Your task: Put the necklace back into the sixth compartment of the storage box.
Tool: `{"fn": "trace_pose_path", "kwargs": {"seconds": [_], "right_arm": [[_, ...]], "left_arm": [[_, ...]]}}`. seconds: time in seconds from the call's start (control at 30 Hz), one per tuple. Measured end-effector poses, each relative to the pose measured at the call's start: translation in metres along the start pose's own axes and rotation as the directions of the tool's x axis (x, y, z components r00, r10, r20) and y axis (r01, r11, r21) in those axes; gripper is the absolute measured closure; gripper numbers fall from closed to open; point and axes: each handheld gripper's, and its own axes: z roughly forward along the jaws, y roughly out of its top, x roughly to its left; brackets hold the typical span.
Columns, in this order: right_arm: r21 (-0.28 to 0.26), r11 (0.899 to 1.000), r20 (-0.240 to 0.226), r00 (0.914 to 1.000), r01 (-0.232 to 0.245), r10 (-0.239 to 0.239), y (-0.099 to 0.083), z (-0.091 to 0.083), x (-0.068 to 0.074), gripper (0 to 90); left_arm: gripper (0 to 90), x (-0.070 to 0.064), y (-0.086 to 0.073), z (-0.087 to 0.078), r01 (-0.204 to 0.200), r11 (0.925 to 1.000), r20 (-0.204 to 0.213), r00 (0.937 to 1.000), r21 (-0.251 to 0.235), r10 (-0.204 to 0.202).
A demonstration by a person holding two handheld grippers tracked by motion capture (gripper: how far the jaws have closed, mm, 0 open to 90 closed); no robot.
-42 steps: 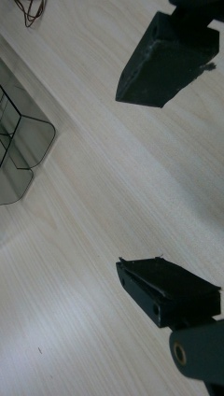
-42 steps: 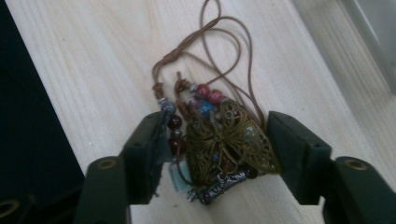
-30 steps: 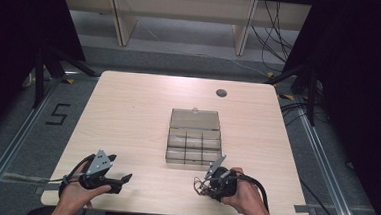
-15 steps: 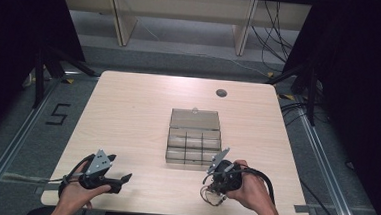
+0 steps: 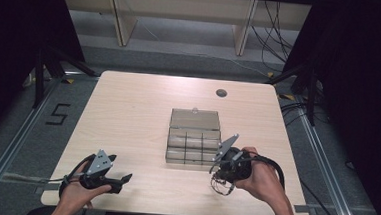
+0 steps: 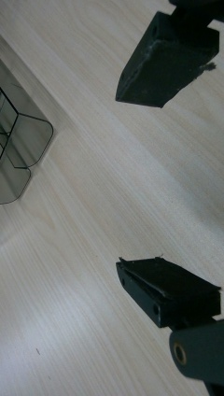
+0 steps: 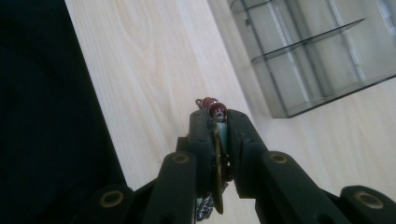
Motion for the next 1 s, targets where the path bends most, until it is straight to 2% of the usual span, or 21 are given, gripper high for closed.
{"fn": "trace_pose_path", "kwargs": {"seconds": [0.03,0.07,0.1,0.13,0.2,0.23,0.27,0.3,0.33,0.4,0.47,0.57,0.6,0.67,0.77,0.9,0.97,1.0], "right_arm": [[0.008,1.0,0.014,0.9998,0.017,-0.017,0.002,-0.004,-0.002,81.2],[0.001,1.0,0.02,0.9994,0.03,-0.03,0.004,-0.008,-0.004,81.2],[0.003,0.997,0.015,0.997,0.076,-0.076,0.008,-0.011,-0.006,81.2],[0.01,1.0,0.012,0.9999,0.003,-0.003,0.01,-0.017,-0.003,81.2],[0.004,1.0,0.027,0.9996,0.008,-0.008,0.012,-0.02,-0.003,81.2],[-0.008,0.999,0.027,0.999,0.034,-0.034,0.014,-0.023,-0.006,81.2],[0.01,1.0,0.016,0.9998,0.012,-0.012,0.019,-0.029,-0.008,81.2],[0.013,1.0,0.014,0.9996,0.023,-0.023,0.021,-0.032,-0.011,81.1],[0.003,1.0,0.041,0.9987,0.031,-0.031,0.023,-0.034,-0.013,81.2],[0.005,0.999,0.049,0.9982,0.034,-0.034,0.026,-0.036,-0.015,81.2],[0.009,0.999,0.055,0.9979,0.032,-0.032,0.031,-0.041,-0.019,81.2],[0.007,1.0,0.073,0.9968,0.03,-0.031,0.039,-0.046,-0.025,81.2],[0.013,1.0,0.076,0.9968,0.026,-0.027,0.045,-0.049,-0.029,81.2],[0.022,0.999,0.082,0.9963,0.023,-0.025,0.051,-0.05,-0.034,81.2],[0.028,0.999,0.079,0.9965,0.023,-0.025,0.058,-0.049,-0.039,81.2],[0.048,0.999,0.071,0.9971,0.024,-0.027,0.071,-0.043,-0.049,81.2],[0.061,0.998,0.066,0.9974,0.026,-0.03,0.078,-0.035,-0.055,81.2],[0.067,0.998,0.063,0.9979,0.012,-0.016,0.08,-0.033,-0.057,81.1]], "left_arm": [[15.2,-0.001,0.0,0.0,0.014,0.9998,0.004,0.9999,-0.01,-0.014],[15.2,-0.001,0.0,0.0,0.009,0.9999,0.013,0.9999,-0.009,-0.009],[15.1,0.0,0.001,-0.001,-0.007,0.9999,0.012,0.9999,-0.007,0.007],[15.2,0.0,0.001,-0.001,-0.007,0.9999,0.012,0.9999,-0.007,0.007],[15.2,0.001,0.001,-0.001,-0.015,0.9999,0.012,0.9998,0.003,0.015],[15.1,0.001,0.001,-0.001,-0.012,0.9999,0.014,0.9998,0.01,0.011],[15.2,0.001,0.0,-0.001,-0.014,0.9999,0.014,0.9998,0.01,0.013],[15.2,0.001,0.0,0.0,-0.007,0.9999,0.011,0.9999,0.011,0.007],[15.2,0.001,0.001,-0.001,-0.018,0.9998,0.012,0.9998,0.002,0.018],[15.2,0.001,0.001,-0.001,-0.019,0.9998,0.011,0.9997,0.006,0.019],[15.2,0.0,0.001,0.0,-0.001,0.9999,0.012,0.9999,-0.011,0.001],[15.2,0.002,0.001,-0.001,-0.021,0.9997,0.011,0.9997,0.014,0.021],[15.2,0.001,0.001,-0.001,-0.008,0.9999,0.005,1.0,0.014,0.007],[15.2,0.002,0.001,-0.001,-0.02,0.9997,0.016,0.9997,0.011,0.02],[15.2,0.001,0.001,-0.001,-0.016,0.9998,0.015,0.9998,0.008,0.016],[15.2,0.0,0.0,-0.001,-0.002,1.0,0.009,1.0,0.01,0.002],[15.2,0.001,0.001,-0.001,-0.022,0.9998,0.014,0.9997,0.005,0.022],[15.1,0.001,0.0,0.0,-0.006,1.0,-0.002,1.0,0.001,0.006]]}}
